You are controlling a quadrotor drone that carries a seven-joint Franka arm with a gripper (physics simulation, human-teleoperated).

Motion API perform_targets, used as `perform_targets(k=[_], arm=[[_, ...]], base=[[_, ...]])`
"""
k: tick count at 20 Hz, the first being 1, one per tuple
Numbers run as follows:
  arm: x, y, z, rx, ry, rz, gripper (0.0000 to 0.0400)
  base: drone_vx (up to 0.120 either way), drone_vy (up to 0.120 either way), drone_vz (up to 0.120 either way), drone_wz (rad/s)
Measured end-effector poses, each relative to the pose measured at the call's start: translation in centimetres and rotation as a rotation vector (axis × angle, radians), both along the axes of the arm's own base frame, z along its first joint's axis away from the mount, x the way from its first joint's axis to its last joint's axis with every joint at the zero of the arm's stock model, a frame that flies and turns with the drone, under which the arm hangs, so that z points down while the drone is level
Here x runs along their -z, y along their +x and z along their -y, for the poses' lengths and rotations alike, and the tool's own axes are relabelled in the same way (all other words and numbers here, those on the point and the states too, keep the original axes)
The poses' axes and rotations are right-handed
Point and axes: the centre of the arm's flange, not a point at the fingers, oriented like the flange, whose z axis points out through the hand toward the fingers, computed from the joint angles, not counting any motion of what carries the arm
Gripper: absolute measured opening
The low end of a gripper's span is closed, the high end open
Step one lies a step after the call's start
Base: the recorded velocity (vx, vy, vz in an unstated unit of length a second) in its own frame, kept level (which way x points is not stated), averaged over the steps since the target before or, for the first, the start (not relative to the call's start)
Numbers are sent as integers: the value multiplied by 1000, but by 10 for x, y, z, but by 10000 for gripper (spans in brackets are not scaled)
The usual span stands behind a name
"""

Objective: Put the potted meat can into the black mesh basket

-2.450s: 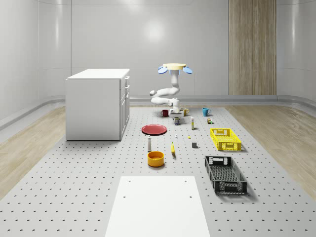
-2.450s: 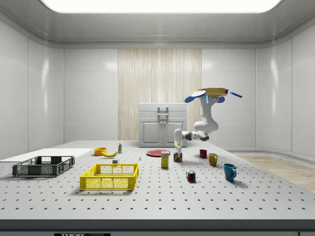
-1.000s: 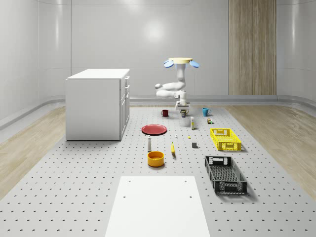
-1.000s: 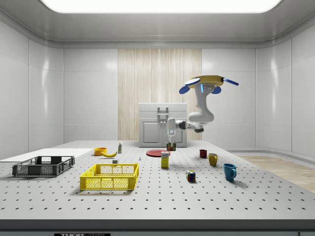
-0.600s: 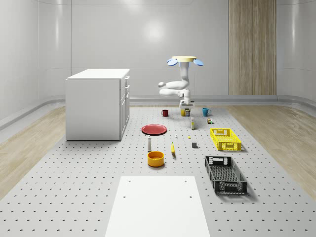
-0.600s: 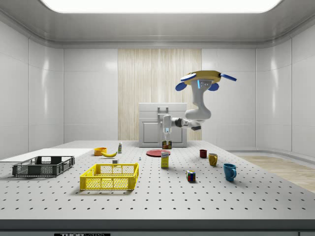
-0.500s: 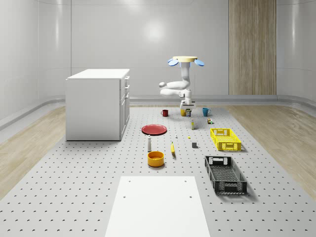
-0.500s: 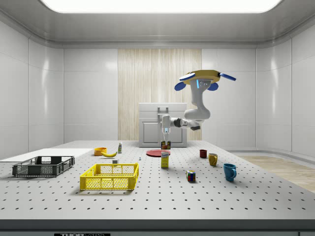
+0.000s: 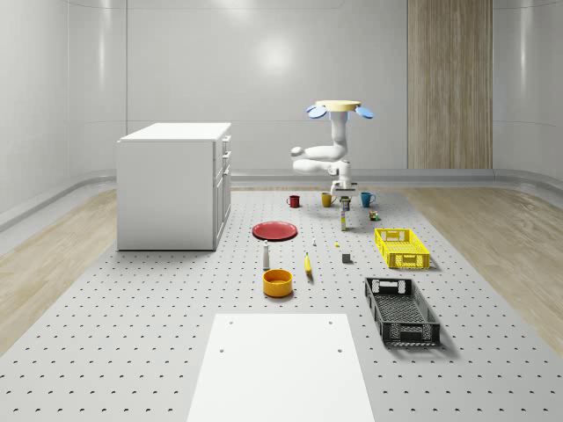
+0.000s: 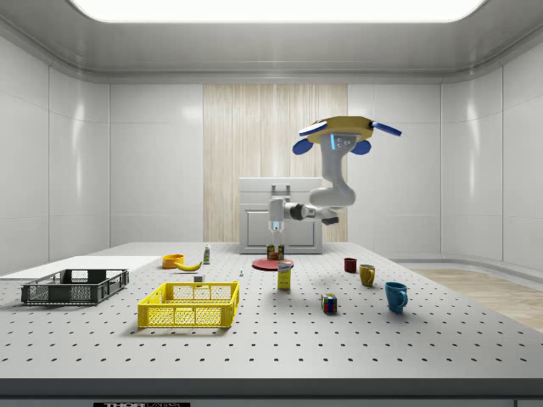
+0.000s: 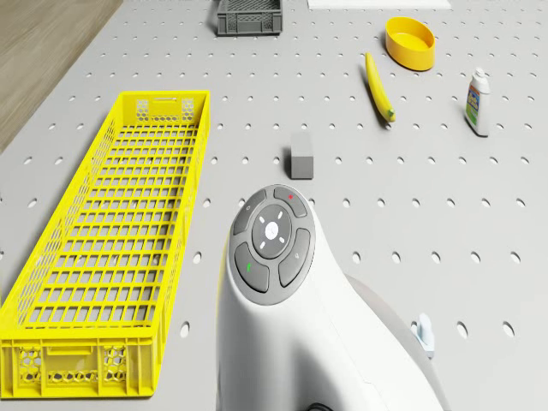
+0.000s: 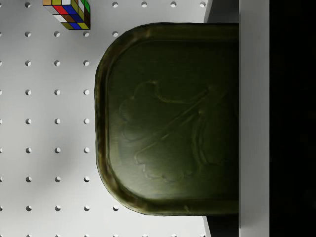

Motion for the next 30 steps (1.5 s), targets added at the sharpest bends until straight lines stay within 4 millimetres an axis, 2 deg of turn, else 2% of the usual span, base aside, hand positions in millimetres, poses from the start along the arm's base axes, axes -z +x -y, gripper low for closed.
perform_targets(k=[17,30], arm=[[0,0,0,0,0,0,282],[0,0,0,0,0,0,282]], base=[[120,120,0,0],[120,22,0,0]])
